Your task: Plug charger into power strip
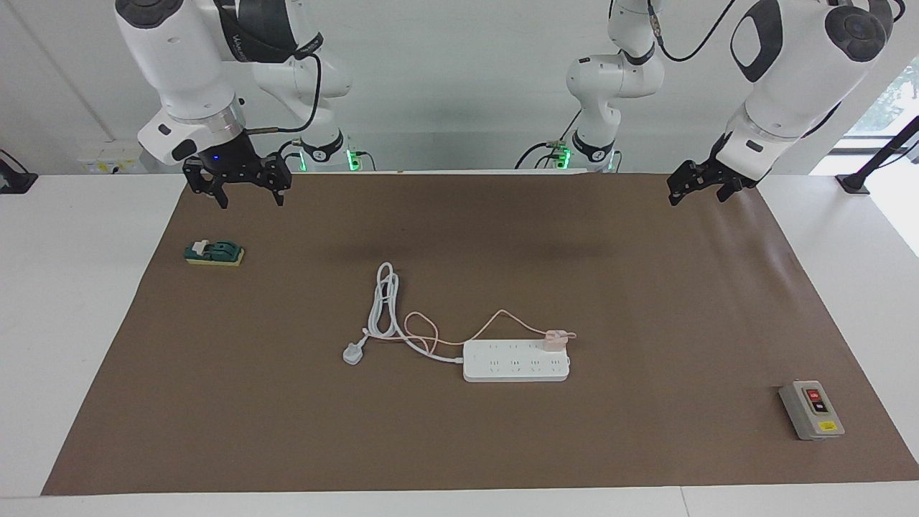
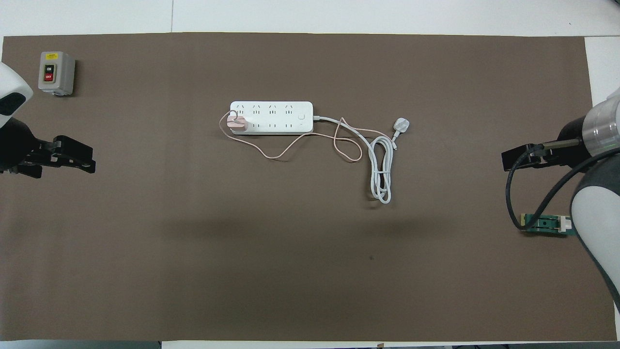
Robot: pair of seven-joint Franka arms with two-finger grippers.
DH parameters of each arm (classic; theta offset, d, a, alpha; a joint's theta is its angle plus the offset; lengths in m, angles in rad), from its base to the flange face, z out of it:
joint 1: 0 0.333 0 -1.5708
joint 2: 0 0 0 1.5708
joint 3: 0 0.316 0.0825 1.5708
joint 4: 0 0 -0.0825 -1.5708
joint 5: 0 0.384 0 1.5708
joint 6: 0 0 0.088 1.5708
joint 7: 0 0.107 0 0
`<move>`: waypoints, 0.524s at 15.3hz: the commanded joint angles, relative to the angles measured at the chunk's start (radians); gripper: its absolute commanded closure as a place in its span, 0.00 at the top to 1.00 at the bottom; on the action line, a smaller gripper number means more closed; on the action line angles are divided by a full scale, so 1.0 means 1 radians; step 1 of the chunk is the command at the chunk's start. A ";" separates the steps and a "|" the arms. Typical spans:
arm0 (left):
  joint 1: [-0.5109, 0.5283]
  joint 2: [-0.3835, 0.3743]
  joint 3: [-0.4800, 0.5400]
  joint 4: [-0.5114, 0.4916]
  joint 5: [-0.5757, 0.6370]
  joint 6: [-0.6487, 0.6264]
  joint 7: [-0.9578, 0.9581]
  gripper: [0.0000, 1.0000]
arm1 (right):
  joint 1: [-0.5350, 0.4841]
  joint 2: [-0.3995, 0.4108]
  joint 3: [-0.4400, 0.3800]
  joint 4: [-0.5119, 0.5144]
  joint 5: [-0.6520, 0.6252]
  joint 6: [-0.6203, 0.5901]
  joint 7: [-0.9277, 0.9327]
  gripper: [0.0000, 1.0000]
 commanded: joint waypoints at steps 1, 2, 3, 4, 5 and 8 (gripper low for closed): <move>-0.004 -0.007 0.001 -0.009 -0.009 0.009 0.016 1.00 | -0.020 -0.025 0.010 -0.023 -0.011 -0.007 -0.021 1.00; -0.004 -0.009 -0.002 -0.007 -0.009 0.009 0.015 1.00 | -0.020 -0.025 0.010 -0.023 -0.011 -0.007 -0.021 1.00; -0.004 -0.007 -0.002 -0.007 -0.009 0.012 0.015 1.00 | -0.020 -0.025 0.010 -0.023 -0.011 -0.007 -0.021 1.00; -0.004 -0.007 -0.001 -0.007 -0.009 0.010 0.016 1.00 | -0.020 -0.025 0.010 -0.023 -0.011 -0.007 -0.021 1.00; -0.004 -0.007 -0.001 -0.006 -0.009 0.010 0.015 1.00 | -0.020 -0.025 0.010 -0.023 -0.011 -0.007 -0.021 1.00; -0.004 -0.006 0.001 -0.003 -0.009 0.012 0.015 1.00 | -0.020 -0.025 0.010 -0.023 -0.011 -0.007 -0.021 1.00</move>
